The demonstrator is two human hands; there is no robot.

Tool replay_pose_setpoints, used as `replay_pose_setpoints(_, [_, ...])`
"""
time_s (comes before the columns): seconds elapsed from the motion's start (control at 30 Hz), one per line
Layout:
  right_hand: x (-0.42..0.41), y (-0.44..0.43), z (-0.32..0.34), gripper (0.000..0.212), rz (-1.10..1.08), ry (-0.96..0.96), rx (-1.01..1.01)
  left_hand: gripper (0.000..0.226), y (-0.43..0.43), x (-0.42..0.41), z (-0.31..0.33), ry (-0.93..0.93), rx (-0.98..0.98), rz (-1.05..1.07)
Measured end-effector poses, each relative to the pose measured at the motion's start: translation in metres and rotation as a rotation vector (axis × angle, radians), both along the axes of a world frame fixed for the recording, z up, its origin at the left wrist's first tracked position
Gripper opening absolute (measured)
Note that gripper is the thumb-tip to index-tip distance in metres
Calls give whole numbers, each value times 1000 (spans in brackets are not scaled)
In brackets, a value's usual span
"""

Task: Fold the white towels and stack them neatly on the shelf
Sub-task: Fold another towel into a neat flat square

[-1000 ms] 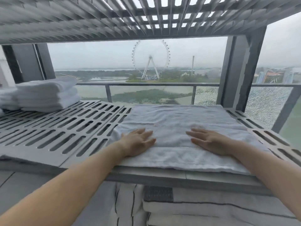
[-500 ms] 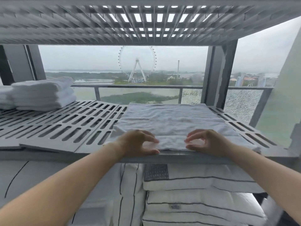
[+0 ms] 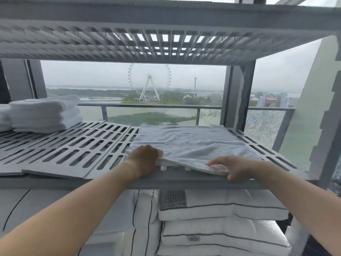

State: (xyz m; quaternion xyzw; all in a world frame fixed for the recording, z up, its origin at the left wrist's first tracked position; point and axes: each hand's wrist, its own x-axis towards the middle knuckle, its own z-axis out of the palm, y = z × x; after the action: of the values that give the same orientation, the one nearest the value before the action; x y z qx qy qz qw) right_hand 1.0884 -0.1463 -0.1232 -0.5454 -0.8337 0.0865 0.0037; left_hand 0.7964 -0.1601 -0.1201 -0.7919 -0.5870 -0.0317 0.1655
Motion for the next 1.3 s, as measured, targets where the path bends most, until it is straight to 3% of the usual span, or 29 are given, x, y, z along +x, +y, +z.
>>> replay_pose_setpoints(0.13, [1, -1, 4, 79, 37, -168, 102, 20, 4, -8, 1, -106, 160, -54])
replay_pose_setpoints(0.3, [3, 6, -4, 35, 67, -272, 463, 17, 12, -12, 5, -130, 357, -46])
replay_pose_setpoints(0.4, [10, 17, 2, 29, -71, -139, 670, 17, 20, -18, 8, -120, 407, -12])
replay_pose_setpoints(0.7, [5, 87, 54, 34, -149, -42, 869, 25, 77, -22, 29, -103, 482, 100])
replay_pose_setpoints(0.97, [4, 192, 25, 27, 49, -149, 613, 26, 155, -13, 21, -57, 256, 292])
replay_pose_setpoints(1.17, [7, 251, 6, 26, 75, -18, 476, 26, 204, -15, 9, -3, 240, 373])
replay_pose_setpoints(1.3, [15, 276, -4, 21, 14, 127, 294, 34, 228, -18, -3, 48, -2, 440])
